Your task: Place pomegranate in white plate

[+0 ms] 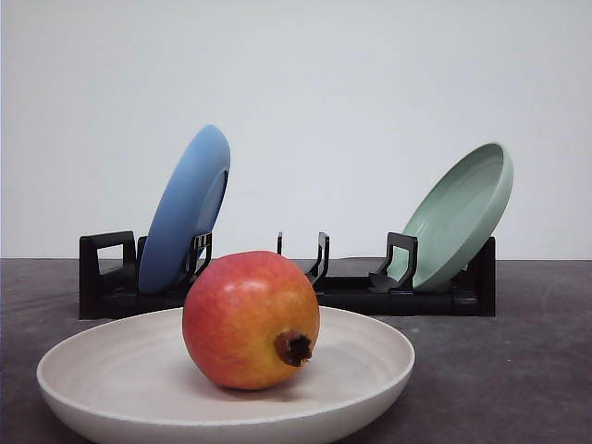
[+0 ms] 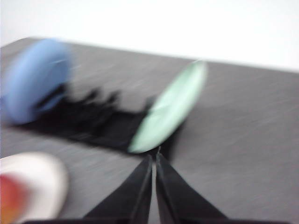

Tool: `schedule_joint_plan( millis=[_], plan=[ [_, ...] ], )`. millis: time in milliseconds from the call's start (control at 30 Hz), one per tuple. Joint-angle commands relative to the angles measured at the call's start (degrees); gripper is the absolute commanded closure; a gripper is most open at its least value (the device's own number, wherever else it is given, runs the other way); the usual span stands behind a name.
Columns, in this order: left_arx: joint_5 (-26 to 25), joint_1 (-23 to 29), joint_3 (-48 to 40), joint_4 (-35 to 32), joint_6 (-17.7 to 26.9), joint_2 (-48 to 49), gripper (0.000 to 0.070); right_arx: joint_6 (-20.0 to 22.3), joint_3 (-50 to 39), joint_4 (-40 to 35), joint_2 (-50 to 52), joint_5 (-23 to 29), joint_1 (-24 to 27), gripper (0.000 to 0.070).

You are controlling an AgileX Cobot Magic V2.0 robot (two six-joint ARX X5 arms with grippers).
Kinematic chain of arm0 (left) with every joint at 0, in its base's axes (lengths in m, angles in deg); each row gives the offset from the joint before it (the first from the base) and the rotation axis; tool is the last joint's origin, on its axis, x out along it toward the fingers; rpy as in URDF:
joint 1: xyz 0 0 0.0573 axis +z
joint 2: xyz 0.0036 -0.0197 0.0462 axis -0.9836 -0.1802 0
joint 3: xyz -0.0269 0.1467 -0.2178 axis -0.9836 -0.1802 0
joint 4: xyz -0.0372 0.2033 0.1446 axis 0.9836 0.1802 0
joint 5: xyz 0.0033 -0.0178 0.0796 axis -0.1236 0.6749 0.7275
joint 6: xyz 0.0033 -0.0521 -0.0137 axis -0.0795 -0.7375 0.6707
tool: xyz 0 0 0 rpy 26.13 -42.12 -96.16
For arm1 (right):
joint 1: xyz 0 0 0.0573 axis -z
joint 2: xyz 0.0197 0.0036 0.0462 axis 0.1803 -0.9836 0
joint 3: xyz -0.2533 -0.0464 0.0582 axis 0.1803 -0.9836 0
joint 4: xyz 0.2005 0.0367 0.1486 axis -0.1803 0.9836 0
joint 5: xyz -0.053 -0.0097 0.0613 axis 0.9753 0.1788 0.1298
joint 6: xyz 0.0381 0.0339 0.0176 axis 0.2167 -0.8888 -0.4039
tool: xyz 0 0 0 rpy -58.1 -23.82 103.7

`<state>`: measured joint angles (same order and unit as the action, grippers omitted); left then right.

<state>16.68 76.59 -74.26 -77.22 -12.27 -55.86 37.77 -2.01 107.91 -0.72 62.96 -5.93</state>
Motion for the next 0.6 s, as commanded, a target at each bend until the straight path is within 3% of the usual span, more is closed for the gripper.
schedule_joint_plan(
  millis=[0,133,233,567],
  plan=[
    [-0.11,0.07,-0.72,-0.04,0.81,0.11,0.07,4.22,-5.21,-8.51,0.93,0.07,3.59,0.0691],
    [-0.11,0.07,-0.72,-0.04,0.81,0.11,0.07,5.44,-16.9,-22.68,3.15,0.37,9.73,0.0691],
    [-0.11,0.07,-0.72,-0.06,0.81,0.11,0.07,5.56,-23.75,-28.72,5.33,0.46,12.18,0.0691],
    [-0.11,0.07,-0.72,-0.07,0.81,0.11,0.07,5.6,-32.16,-28.89,11.56,5.56,13.48,0.0691]
  ],
)
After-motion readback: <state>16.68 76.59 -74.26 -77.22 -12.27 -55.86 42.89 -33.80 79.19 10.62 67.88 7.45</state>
